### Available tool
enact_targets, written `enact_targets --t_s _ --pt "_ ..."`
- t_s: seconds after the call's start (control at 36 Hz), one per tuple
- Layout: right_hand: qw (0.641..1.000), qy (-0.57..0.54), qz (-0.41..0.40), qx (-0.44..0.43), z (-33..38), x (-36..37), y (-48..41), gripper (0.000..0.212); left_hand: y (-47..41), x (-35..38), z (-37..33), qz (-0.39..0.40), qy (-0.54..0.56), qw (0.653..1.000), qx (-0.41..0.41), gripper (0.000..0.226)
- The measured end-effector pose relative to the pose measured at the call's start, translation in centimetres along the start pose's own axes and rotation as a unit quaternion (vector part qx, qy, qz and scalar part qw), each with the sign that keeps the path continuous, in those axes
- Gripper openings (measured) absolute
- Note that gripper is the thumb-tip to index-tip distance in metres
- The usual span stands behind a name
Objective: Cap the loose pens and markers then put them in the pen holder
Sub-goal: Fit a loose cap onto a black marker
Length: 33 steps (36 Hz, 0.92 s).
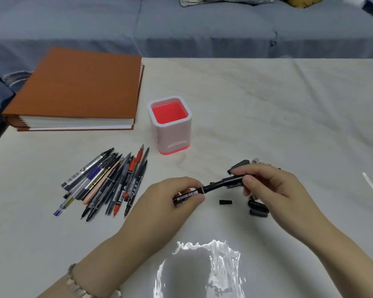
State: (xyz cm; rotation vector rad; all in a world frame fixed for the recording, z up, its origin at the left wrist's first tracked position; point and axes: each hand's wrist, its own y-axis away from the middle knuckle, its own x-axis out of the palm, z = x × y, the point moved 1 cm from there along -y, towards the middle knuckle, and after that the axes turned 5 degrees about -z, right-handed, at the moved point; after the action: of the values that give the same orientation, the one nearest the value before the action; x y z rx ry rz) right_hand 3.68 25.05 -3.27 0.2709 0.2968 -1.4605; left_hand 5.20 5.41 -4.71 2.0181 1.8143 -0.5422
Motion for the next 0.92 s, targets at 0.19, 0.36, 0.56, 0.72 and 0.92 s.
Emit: enact_targets --t_s 0.19,0.36,0.56,0.72,0.92 --pt "0.999 -0.022 0.033 -0.031 0.9 1.2 0.6 0.029 0.2 0.1 -0.4 -0.013 -0.085 0.991 0.105 0.023" --pt "0.992 -0.004 0.021 -0.126 0.5 1.5 0.5 0.016 0.2 0.0 -0.6 -0.013 -0.078 0.989 0.125 0.028" --pt "0.980 0.034 0.026 -0.193 0.3 1.3 0.3 0.020 -0.2 0.2 -0.6 0.069 0.098 0.993 -0.019 0.023" --pt "0.960 0.193 0.144 -0.144 -0.7 2.1 0.0 0.017 -0.2 -0.2 0.6 0.134 -0.015 0.990 -0.048 0.013" --pt "0.951 0.273 0.062 -0.128 -2.9 3.2 -3.1 0.017 -0.7 -2.1 3.7 -0.033 -0.143 0.989 -0.009 0.024"
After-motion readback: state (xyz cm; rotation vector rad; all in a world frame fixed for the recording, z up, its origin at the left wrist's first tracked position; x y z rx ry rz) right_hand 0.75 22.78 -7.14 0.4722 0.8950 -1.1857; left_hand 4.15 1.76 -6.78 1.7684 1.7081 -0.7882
